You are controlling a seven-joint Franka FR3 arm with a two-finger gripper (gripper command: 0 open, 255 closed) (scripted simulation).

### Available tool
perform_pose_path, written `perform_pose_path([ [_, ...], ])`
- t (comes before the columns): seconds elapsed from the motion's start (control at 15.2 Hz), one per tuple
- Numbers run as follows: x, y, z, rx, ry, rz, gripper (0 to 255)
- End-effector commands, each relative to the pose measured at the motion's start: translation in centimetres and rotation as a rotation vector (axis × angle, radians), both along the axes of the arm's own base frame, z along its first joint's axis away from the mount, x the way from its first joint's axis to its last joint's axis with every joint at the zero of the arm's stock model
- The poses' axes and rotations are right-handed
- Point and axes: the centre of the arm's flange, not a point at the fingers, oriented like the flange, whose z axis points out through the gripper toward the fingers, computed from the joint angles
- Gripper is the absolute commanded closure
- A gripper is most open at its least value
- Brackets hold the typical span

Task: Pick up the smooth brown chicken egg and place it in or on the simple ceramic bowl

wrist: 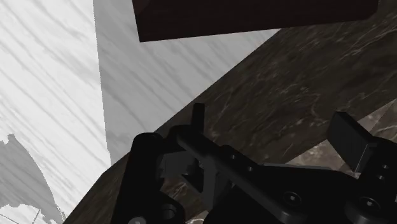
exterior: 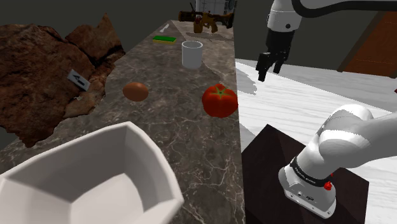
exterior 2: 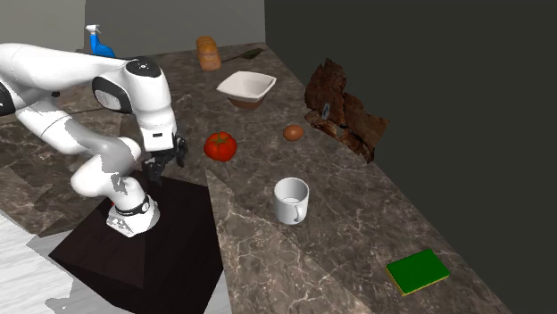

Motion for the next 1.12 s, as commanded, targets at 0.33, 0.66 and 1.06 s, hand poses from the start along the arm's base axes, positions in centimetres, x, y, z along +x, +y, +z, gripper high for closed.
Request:
perform_pose_path([
  [0.33, 4.0, 3.8, -1.3, 0.048, -0.034, 0.046, 0],
  [0.66, 7.9, 7.9, -2.3, 0.097, -0.068, 0.092, 0],
  [1.06, 12.4, 13.1, -3.1, 0.155, -0.109, 0.147, 0],
])
